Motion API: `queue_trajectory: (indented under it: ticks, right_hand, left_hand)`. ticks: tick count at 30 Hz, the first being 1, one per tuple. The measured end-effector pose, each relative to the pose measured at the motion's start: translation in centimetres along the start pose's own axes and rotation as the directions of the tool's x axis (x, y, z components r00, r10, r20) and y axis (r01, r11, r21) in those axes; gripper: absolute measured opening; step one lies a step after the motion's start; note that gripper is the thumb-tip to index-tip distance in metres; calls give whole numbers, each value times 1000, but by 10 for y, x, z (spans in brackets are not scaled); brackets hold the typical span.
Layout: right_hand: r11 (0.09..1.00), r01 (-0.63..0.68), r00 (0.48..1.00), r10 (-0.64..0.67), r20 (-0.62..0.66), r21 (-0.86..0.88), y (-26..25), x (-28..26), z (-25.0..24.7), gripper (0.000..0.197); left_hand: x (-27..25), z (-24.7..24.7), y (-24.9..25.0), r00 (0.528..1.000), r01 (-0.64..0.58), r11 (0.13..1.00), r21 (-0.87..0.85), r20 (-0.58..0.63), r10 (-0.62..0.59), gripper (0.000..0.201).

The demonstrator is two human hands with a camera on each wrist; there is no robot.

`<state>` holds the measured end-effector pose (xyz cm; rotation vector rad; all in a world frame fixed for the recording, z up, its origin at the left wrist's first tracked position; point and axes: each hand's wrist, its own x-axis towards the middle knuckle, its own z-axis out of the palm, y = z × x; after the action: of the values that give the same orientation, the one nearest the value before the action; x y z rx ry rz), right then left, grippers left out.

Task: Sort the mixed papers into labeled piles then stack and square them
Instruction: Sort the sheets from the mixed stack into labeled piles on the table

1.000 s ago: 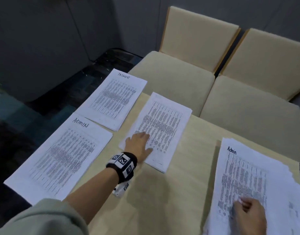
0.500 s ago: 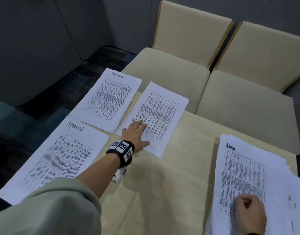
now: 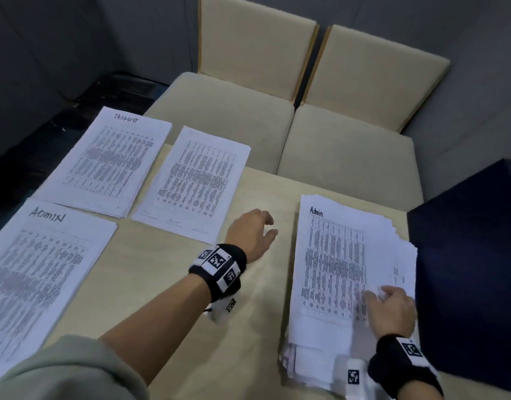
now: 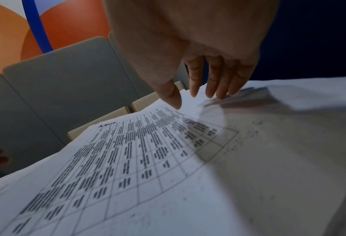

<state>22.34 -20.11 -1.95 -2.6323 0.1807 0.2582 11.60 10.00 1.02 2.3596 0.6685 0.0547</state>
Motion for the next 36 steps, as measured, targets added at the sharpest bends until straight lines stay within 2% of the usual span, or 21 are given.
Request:
queue_trajectory:
  ticks: [4, 6, 8, 11, 14, 17, 19, 20, 23, 25, 26, 28, 30, 32, 35, 36]
  right_hand:
    - [999, 26, 995, -22, 96, -39, 11, 15, -7, 52]
    - [999, 43, 993, -42, 107, -15, 13, 22, -11, 50]
    - [998, 58, 990, -58, 125, 1, 14, 29, -15, 48]
    - [997, 76, 984, -78, 161, 14, 18, 38, -19, 45]
    - [993, 101, 983, -108, 150, 59, 21, 49, -19, 46]
    - [981, 115, 982, -135, 129, 154, 24, 54, -19, 57]
    - [934, 81, 983, -133, 128, 348, 24, 54, -20, 61]
    - [877, 36, 982, -119, 144, 479, 25, 54, -20, 58]
    - [608, -98, 979, -84, 187, 788, 28, 53, -23, 32]
    - [448, -193, 967, -63, 246, 873, 30, 48, -27, 25]
    - [410, -226, 963, -46, 267, 883, 32, 46, -28, 24]
    - [382, -234, 965, -18, 260, 894, 34, 41, -30, 27]
    - [333, -244, 967, 14, 254, 911, 35, 38, -30, 32]
    - [319, -265, 964, 59, 260, 910, 40, 39, -29, 30]
    - [386, -272, 960, 41, 279, 881, 44, 39, -30, 11]
    - [399, -269, 959, 29, 281, 877, 44, 39, -31, 15]
  left_hand:
    - [-9, 41, 43, 972, 158, 985, 65, 163, -167, 42]
    - [-12, 55, 56, 963, 177, 972, 156, 174, -204, 39]
    - [-16, 61, 67, 971, 153, 960, 234, 147, -190, 30]
    - [-22, 66, 77, 993, 36, 919, 392, 94, -79, 18]
    - [-24, 65, 85, 994, -111, 874, 473, 48, 100, 17]
    - [-29, 61, 88, 969, -232, 890, 392, 9, 248, 24]
    - [-34, 59, 85, 949, -297, 919, 258, -28, 314, 21]
    - [-36, 58, 81, 947, -311, 939, 144, -37, 319, 16]
    - [-43, 63, 71, 962, -272, 946, -174, -33, 270, 13]
    - [-45, 69, 69, 986, -169, 954, -248, -52, 161, 11]
    - [-43, 73, 69, 994, -89, 967, -237, -88, 70, 11]
    - [-36, 79, 67, 979, 124, 981, -149, -142, -145, 16]
    - [-28, 86, 65, 953, 286, 957, -41, -92, -289, 27]
    - [-23, 90, 66, 952, 305, 952, -17, -27, -306, 31]
    - [-19, 89, 65, 970, 245, 969, 41, -9, -244, 39]
    - [-19, 86, 65, 973, 230, 970, 76, -3, -231, 38]
